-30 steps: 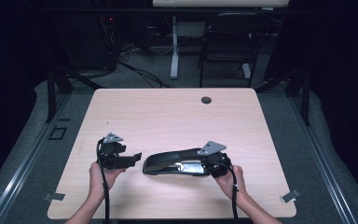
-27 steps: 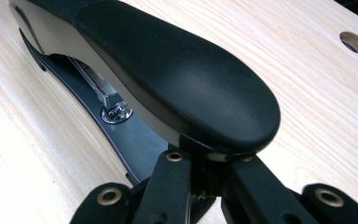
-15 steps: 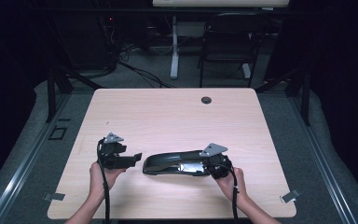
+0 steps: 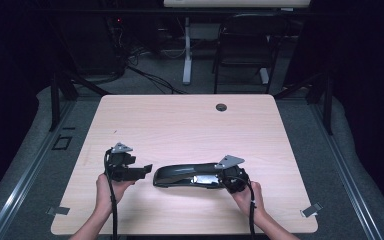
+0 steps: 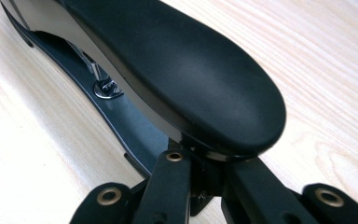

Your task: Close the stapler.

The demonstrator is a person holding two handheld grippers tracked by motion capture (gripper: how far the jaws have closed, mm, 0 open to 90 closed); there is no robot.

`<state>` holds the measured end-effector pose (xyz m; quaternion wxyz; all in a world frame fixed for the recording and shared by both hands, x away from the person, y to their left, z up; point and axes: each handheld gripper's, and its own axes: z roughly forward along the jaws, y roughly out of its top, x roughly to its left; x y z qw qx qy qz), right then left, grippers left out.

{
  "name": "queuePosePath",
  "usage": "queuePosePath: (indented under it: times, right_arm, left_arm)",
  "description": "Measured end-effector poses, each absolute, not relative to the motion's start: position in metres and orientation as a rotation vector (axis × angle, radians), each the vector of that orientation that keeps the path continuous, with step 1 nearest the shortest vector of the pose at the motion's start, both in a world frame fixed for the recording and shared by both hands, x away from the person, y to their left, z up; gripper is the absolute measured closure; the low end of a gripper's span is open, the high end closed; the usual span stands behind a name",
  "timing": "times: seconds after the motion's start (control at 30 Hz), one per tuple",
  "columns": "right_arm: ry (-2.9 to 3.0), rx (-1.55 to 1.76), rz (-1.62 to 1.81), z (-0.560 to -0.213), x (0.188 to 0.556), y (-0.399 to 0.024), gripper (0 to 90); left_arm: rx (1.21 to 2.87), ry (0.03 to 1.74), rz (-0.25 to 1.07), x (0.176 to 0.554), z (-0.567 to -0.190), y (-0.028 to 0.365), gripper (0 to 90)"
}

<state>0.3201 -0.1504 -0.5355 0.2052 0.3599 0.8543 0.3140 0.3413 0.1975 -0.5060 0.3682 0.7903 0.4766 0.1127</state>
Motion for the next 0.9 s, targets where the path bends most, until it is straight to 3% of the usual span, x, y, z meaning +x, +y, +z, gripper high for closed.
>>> queuePosePath:
  times: [0.43,0.7,0.9]
  right_arm:
    - [2.409,0.980,0.861,-0.537,0.319,-0.149,90.0]
    - [2.398,1.047,0.830,-0.529,0.315,-0.179,90.0]
    - [2.286,1.091,0.935,-0.500,0.321,-0.196,90.0]
  left_arm:
    - [2.027,1.261,0.293,0.343,-0.507,0.201,15.9]
    - [2.029,1.273,0.302,0.344,-0.507,0.201,12.6]
    - [2.031,1.279,0.294,0.345,-0.507,0.202,9.2]
